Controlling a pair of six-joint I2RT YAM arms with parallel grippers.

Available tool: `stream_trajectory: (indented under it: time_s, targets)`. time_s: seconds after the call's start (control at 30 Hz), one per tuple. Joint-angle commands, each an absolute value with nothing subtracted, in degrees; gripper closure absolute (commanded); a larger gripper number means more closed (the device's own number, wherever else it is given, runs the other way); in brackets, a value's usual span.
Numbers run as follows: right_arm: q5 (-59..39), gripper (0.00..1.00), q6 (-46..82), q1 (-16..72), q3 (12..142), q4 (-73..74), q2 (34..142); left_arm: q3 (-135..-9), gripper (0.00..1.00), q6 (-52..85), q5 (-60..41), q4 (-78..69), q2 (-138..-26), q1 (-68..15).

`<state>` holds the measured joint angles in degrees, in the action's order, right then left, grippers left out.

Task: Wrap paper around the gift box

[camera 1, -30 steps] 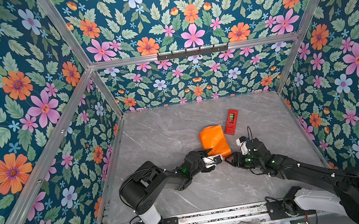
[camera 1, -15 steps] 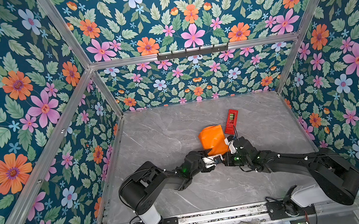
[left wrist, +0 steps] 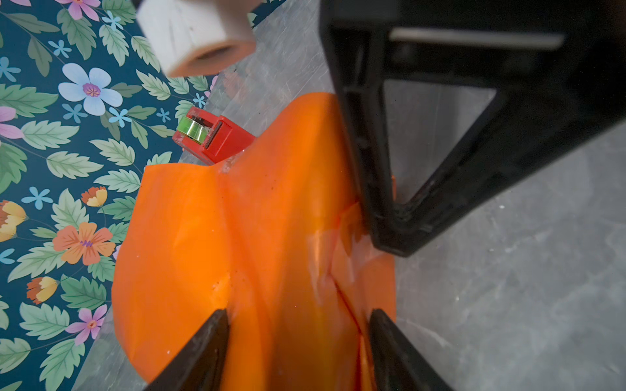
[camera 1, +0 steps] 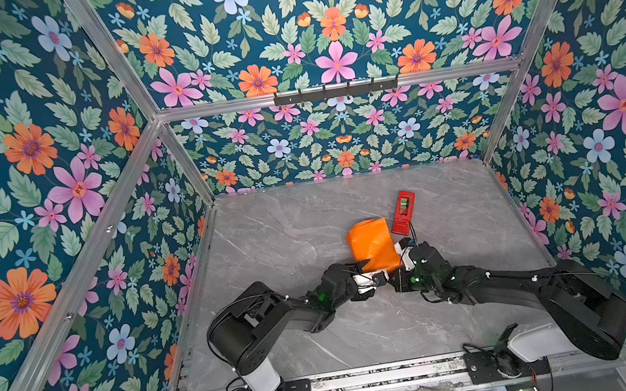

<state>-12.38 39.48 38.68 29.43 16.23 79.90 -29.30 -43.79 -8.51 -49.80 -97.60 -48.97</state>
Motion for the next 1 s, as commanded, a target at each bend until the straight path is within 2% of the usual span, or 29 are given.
stream_trajectory:
  time_s: [0.0,0.53,0.73,0.97]
  targets:
    - [-15.44,0.89,40.38,38.75,29.97,20.62,80.23,-29.18,0.33,-42.8,-8.88,-43.08,-97.65,-48.89]
    - [-17.01,0.88,43.95,38.41,31.09,24.82,78.23,-29.18,0.33,-42.8,-9.11,-42.93,-97.62,-48.87]
    - [-16.89,0.89,43.94,36.28,32.12,23.11,79.05,-29.18,0.33,-42.8,-9.17,-42.95,-97.65,-48.87]
    - [-21.15,0.89,44.3,32.55,31.16,22.5,76.48,-29.46,0.32,-42.56,-9.23,-42.76,-97.82,-48.87]
